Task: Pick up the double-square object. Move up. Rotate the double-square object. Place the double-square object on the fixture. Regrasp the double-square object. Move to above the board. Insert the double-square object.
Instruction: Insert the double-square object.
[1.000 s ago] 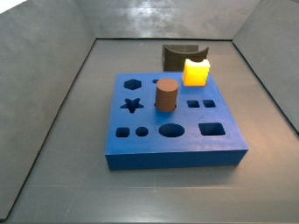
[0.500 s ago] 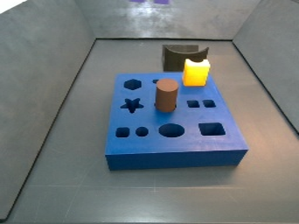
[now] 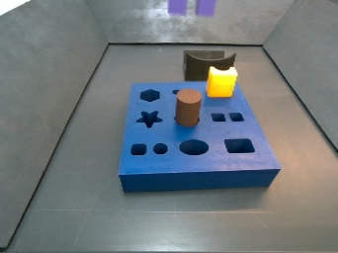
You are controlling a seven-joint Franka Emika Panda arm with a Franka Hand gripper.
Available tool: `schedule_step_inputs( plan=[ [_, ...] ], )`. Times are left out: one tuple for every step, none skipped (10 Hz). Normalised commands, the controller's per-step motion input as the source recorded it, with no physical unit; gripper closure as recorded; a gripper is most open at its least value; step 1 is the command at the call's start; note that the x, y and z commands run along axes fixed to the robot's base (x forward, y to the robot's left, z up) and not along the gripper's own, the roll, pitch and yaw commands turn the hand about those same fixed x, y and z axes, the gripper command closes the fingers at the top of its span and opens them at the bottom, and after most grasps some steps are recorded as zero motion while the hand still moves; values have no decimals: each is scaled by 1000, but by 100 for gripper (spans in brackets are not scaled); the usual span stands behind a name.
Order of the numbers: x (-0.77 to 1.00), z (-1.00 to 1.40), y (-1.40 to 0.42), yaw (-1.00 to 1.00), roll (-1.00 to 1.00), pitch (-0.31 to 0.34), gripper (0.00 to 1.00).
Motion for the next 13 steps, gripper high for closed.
schedule_step_inputs(
  plan=[
    [697, 9, 0, 71, 500, 124, 100],
    [703, 31, 0, 14, 500, 116, 100],
    [794, 0, -51, 0, 500, 150, 100],
    [909, -169, -143, 0, 500, 133, 100],
    [917, -180, -143, 0, 499, 131, 100],
    [949, -214, -151, 0, 491, 119, 100],
    [986, -446, -191, 0, 306, 60, 100],
    [980, -629, -197, 0, 183, 9, 100],
    [786, -897, -254, 74, 17, 0, 100],
    [806, -1000, -123, 86, -53, -19, 100],
    [923, -1000, 0, 23, -90, -7, 100],
    [989, -891, 0, 9, -73, 0, 100],
    [937, -714, 97, 109, 0, 0, 100]
  ],
)
